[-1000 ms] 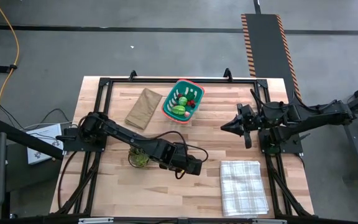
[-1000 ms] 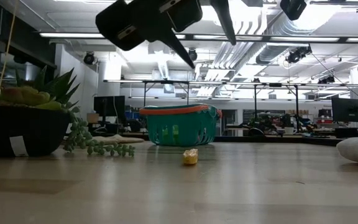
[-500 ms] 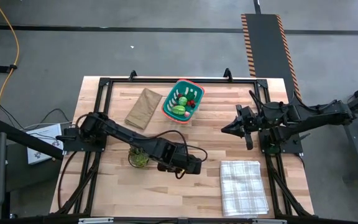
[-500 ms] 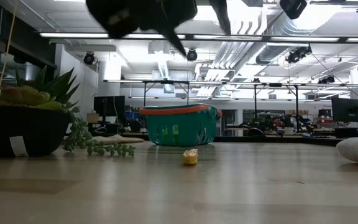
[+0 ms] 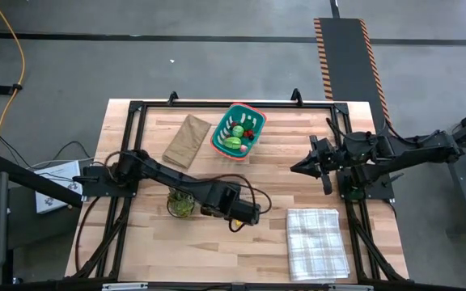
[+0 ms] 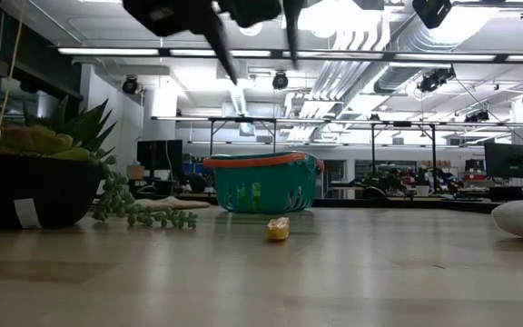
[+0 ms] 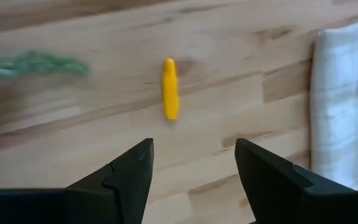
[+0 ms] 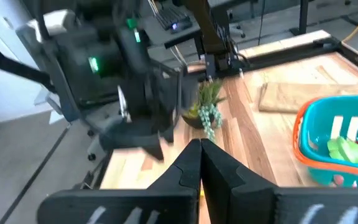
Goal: Pick and placing Produce into tupperware
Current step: Put the yellow corn in the green basket
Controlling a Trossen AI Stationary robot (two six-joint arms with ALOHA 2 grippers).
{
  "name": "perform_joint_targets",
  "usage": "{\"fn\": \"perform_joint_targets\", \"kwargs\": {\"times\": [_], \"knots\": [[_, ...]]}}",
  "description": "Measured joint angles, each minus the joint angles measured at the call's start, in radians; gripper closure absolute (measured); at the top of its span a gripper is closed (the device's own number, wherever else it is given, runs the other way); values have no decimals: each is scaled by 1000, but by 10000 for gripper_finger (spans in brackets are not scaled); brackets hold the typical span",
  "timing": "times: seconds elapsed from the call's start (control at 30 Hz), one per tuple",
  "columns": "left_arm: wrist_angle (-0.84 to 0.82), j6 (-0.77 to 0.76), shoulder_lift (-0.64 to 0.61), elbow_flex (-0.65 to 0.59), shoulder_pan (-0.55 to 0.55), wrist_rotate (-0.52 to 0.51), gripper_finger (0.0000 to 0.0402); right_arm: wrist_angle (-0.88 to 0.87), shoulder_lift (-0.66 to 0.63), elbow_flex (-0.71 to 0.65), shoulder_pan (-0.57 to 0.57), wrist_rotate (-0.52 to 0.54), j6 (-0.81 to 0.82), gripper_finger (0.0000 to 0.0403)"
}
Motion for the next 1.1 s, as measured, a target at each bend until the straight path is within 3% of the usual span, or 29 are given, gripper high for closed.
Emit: {"fn": "perform_joint_targets", "kwargs": {"times": [0.47, 1.1], "knots": [[-9, 15, 74, -10, -1, -27, 185, -3, -17, 0, 0, 0, 1, 402], [4, 16, 81, -8, -1, -79, 185, -28, -17, 0, 0, -4, 0, 402]]}}
